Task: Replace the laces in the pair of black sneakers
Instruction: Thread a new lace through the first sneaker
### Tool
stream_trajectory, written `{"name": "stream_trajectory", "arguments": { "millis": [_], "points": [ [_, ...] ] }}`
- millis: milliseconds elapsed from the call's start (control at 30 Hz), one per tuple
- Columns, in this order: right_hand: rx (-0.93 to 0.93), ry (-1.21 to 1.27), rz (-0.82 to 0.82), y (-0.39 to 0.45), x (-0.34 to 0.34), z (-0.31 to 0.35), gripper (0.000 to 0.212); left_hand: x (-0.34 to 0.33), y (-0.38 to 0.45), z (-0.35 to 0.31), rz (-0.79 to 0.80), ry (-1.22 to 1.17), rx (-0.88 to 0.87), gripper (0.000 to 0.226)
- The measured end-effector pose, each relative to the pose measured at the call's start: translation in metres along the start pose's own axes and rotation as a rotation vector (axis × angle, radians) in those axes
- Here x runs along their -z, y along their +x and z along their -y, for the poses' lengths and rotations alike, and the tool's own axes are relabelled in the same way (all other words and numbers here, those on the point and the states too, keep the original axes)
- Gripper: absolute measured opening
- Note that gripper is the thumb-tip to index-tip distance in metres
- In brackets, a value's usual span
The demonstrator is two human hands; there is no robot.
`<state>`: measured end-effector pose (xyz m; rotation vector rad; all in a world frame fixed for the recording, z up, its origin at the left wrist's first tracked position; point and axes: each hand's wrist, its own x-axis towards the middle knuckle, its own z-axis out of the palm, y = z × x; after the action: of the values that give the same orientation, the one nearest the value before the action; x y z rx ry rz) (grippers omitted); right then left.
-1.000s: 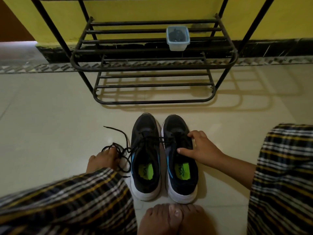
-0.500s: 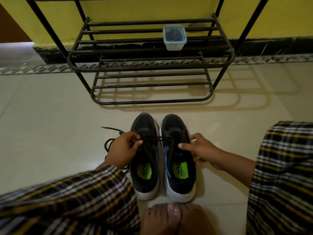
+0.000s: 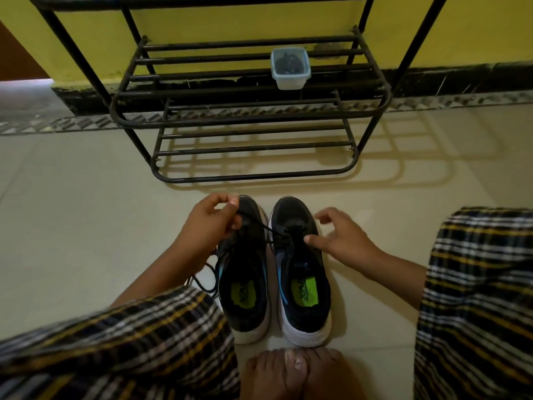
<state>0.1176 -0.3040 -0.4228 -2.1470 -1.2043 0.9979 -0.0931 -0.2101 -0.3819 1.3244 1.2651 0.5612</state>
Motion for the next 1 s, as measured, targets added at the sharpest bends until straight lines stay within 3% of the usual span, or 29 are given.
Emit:
{"name": "stream_trajectory", "arguments": {
  "millis": [67, 100, 200, 267, 433, 533, 633, 800, 1000],
  "points": [
    [0.185, 0.095, -0.088, -0.004, 0.008, 0.017, 0.034, -0.002, -0.007, -0.021, 0.167, -0.235, 0.081, 0.024],
    [0.226, 0.191, -0.050, -0.005, 0.011, 0.025, 0.030, -0.002, -0.010, -0.031, 0.276, -0.357, 0.126, 0.027],
    [0.258, 0.448, 0.275, -0.015, 0.010, 0.045, 0.034, -0.008, -0.021, -0.048, 0.515, -0.586, 0.223, 0.046],
    [0.251, 0.490, 0.418, -0.020, 0.005, 0.051, 0.036, -0.013, -0.022, -0.053, 0.557, -0.667, 0.243, 0.055],
    [0.251, 0.504, 0.560, -0.021, 0.008, 0.054, 0.038, -0.007, -0.015, -0.046, 0.604, -0.852, 0.279, 0.068],
    [0.243, 0.468, 0.638, -0.021, 0.010, 0.052, 0.027, -0.005, -0.011, -0.040, 0.598, -0.908, 0.291, 0.067],
    [0.255, 0.404, 0.463, -0.016, 0.018, 0.050, 0.012, -0.003, -0.007, -0.037, 0.458, -0.934, 0.294, 0.058],
    [0.187, 0.355, 0.106, 0.001, 0.041, 0.033, 0.020, 0.010, 0.004, -0.017, 0.180, -0.863, 0.350, 0.035],
    [0.052, 0.242, -0.013, 0.003, 0.035, 0.014, 0.014, 0.013, 0.009, 0.011, 0.021, -0.711, 0.502, 0.040]
  ]
}}
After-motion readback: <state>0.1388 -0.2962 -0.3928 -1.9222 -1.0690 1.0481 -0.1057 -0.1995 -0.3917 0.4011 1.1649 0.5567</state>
